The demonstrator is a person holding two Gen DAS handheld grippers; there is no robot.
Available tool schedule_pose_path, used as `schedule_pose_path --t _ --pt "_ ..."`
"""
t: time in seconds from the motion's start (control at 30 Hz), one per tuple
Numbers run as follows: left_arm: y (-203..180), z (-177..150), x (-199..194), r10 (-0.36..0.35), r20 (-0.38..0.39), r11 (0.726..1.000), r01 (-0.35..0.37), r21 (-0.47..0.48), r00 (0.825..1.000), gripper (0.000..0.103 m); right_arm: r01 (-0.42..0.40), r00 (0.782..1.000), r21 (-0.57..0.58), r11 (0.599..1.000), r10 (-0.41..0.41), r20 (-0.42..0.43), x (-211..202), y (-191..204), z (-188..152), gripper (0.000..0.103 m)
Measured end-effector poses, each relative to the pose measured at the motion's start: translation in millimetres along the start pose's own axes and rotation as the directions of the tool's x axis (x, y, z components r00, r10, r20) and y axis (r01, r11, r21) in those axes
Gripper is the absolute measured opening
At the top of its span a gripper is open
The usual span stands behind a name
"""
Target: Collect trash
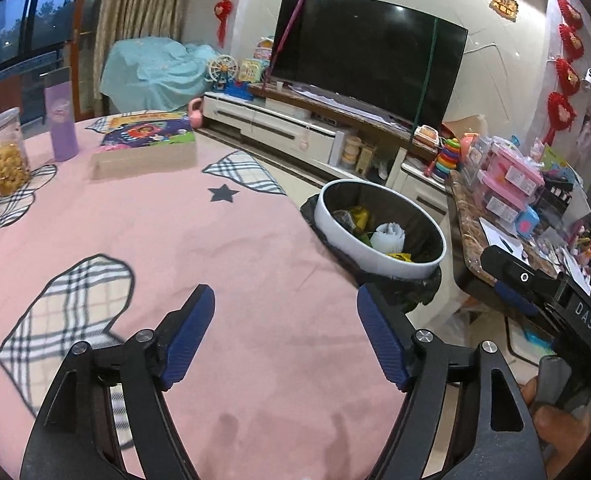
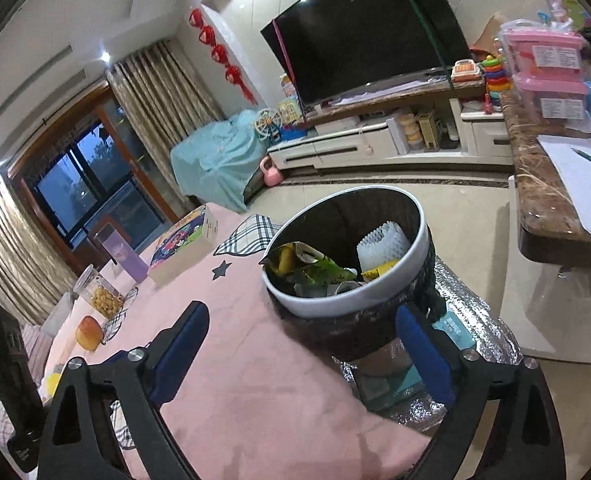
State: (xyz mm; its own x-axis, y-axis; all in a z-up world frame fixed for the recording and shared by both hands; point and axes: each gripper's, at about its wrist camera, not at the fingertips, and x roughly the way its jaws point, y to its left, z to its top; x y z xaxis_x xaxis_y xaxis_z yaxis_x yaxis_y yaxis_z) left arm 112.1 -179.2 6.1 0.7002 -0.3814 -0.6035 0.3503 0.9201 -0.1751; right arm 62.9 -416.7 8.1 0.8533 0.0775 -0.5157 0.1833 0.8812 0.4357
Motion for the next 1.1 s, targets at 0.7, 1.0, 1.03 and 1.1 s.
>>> schedule_pose_path --t 0.7,1.0,1.03,1.1 --pt "17 -35 -69 0.183 0.245 0.982 -0.187 -0.006 0.952 0.103 0.16 0.959 -0.22 0.962 -0.1 0.263 -55 56 -38 0.103" --pt "20 -41 -67 0.219 0.261 0.974 -0.226 -0.004 0.94 0.103 0.208 0.954 -0.231 0.95 -0.145 0.264 -46 55 -53 0.103" --pt "22 -41 -67 0.22 0.263 0.974 -0.226 -0.007 0.939 0.103 0.209 0.953 -0.232 0.95 -0.146 0.264 -46 55 -54 0.103" --pt "22 -42 -68 0.22 0.266 0.974 -0.226 -0.008 0.938 0.103 0.209 0.953 -0.234 0.949 -0.144 0.268 -46 56 -55 0.103"
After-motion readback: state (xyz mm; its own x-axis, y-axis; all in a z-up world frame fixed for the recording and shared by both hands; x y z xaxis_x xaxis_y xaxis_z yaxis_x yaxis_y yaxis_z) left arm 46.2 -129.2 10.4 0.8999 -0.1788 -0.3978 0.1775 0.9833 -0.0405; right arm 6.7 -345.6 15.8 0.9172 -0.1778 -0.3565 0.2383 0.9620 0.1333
